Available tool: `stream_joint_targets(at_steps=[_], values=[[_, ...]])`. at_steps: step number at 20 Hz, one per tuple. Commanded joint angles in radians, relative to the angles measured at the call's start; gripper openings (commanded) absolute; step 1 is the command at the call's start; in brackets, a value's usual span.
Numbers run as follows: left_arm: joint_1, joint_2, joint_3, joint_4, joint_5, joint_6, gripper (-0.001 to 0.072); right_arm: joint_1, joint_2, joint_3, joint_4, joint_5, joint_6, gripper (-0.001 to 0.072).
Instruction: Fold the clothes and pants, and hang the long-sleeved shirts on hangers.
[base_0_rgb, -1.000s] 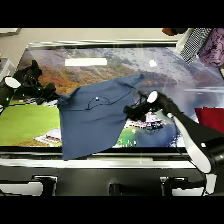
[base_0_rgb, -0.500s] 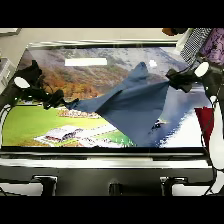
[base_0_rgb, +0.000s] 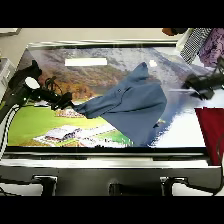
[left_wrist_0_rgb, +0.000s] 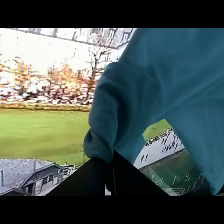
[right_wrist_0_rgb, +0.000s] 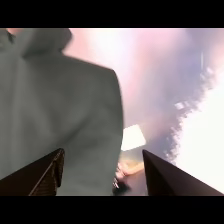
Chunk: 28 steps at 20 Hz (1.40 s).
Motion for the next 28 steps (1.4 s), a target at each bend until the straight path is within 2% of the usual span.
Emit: stream_joint_targets(at_steps=[1, 4, 6, 8, 13, 15, 16, 21, 24, 25, 26, 28], values=[[-0.005, 0.000, 0.000, 0.000, 0.002, -0.001, 0.0015, -0.045, 0.131, -0.279, 0.156, 0.048, -0.075, 0.0541], [-0.005, 0.000, 0.000, 0.000, 0.002, -0.001, 0.0015, 0.066, 0.253, -0.650, 0.353, -0.089, -0.107, 0.0541], [-0.005, 0.000, 0.000, 0.000, 0.002, -0.001, 0.0015, 0.185, 0.296, -0.821, 0.388, -0.194, -0.082, 0.0540], [-0.005, 0.000, 0.000, 0.000, 0.002, -0.001, 0.0015, 0.289, 0.301, -0.904, 0.390, -0.269, -0.039, 0.0539], [-0.005, 0.000, 0.000, 0.000, 0.002, 0.000, 0.0016, 0.484, 0.291, -0.927, 0.375, -0.417, 0.077, 0.0538], [-0.005, -0.001, 0.000, 0.001, 0.007, 0.000, 0.0016, 0.517, 0.260, -0.927, 0.338, -0.416, 0.153, 0.0519], [-0.005, -0.001, 0.000, 0.001, 0.012, 0.000, 0.0015, 0.528, 0.243, -0.927, 0.327, -0.409, 0.166, 0.0478], [-0.005, -0.001, 0.000, 0.003, 0.020, 0.000, 0.0016, 0.531, 0.234, -0.926, 0.326, -0.421, 0.167, 0.0476], [-0.005, -0.001, 0.000, 0.003, 0.030, 0.000, 0.0016, 0.530, 0.234, -0.926, 0.325, -0.452, 0.167, 0.0227], [-0.005, -0.001, 0.000, 0.003, 0.034, 0.000, 0.0016, 0.530, 0.234, -0.926, 0.326, -0.467, 0.167, 0.0075], [-0.005, -0.001, 0.000, 0.003, 0.035, 0.000, 0.0016, 0.530, 0.234, -0.922, 0.327, -0.482, 0.167, 0.0027], [-0.005, 0.000, 0.000, 0.002, 0.035, 0.000, 0.0015, 0.526, 0.235, -0.887, 0.325, -0.491, 0.167, 0.0026]])
